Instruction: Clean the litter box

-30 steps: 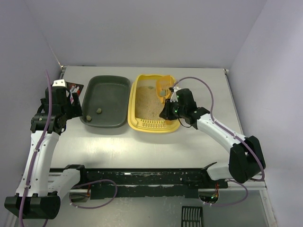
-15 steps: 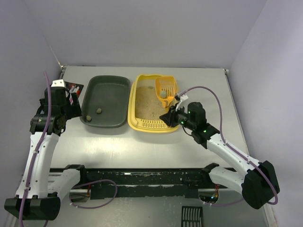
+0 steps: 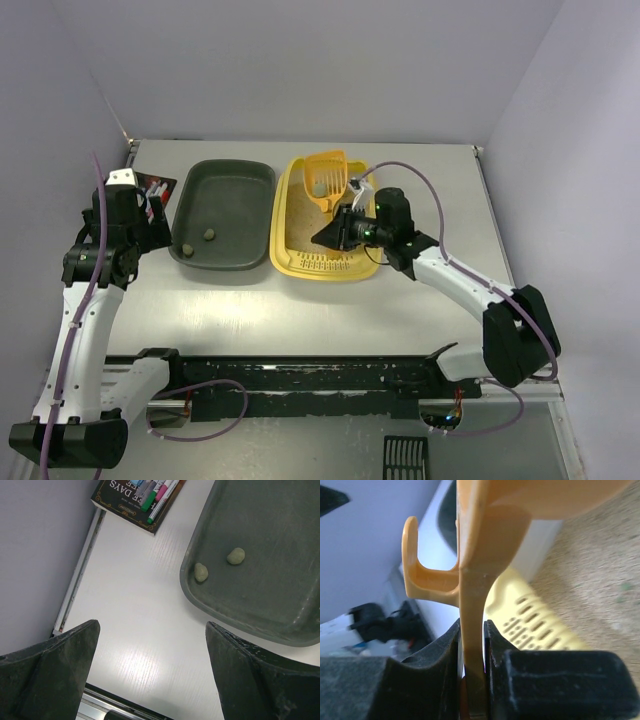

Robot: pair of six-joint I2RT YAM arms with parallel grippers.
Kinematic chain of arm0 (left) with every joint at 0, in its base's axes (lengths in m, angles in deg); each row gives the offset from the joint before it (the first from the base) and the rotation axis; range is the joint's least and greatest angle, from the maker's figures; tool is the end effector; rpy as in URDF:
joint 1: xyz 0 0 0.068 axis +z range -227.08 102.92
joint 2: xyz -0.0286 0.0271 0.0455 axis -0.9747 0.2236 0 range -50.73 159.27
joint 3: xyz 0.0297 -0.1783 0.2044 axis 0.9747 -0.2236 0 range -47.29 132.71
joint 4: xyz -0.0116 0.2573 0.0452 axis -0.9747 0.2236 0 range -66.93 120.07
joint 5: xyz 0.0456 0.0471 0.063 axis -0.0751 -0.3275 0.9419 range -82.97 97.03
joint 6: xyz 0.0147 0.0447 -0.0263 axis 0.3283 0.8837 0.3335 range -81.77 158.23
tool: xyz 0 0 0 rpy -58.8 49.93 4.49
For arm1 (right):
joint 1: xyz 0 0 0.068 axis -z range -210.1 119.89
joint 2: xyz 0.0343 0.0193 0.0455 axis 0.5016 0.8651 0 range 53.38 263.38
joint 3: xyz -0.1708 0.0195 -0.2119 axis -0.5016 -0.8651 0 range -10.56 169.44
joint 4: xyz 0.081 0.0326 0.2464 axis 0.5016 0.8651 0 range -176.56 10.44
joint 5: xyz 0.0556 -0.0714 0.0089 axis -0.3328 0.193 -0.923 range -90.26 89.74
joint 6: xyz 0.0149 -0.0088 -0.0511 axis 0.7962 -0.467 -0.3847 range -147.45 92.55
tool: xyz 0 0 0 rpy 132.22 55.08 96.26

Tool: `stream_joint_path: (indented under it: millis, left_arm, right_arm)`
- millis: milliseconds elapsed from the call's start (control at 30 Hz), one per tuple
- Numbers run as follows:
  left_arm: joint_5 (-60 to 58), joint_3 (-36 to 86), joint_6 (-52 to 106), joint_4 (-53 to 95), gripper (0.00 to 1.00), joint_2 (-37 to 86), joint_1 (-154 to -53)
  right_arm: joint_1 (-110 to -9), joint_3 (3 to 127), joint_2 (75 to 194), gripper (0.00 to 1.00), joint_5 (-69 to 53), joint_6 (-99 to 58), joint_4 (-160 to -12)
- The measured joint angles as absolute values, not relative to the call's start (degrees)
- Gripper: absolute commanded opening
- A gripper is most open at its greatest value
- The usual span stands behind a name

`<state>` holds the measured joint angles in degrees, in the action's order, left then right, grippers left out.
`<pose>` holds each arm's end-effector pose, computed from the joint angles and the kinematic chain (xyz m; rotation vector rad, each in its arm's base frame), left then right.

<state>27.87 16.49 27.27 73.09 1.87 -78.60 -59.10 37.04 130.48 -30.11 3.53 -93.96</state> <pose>0.1722 0.0081 0.3624 -0.3747 2.1799 0.2882 0.2547 0.1615 0.2630 -0.3348 2.0718 1.1720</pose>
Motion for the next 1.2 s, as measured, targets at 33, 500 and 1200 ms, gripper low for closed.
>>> stream_joint_path:
  millis: [33, 500, 1200]
  left_arm:
    - [27.9, 16.5, 27.3, 73.1, 0.98, 1.9, -78.6]
    - [27.9, 16.5, 27.3, 73.1, 0.98, 1.6, -78.6]
    - [28.3, 16.5, 27.2, 73.2, 0.99, 2.0, -78.6]
  right_arm:
    - [-59.1, 37.2, 131.2, 0.0, -32.2, 5.6, -94.5]
    - [-59.3, 35.9, 142.6, 0.0, -55.5, 59.1, -144.1]
    - [-65.8, 60.6, 140.3, 0.0, -41.2, 32.2, -99.3]
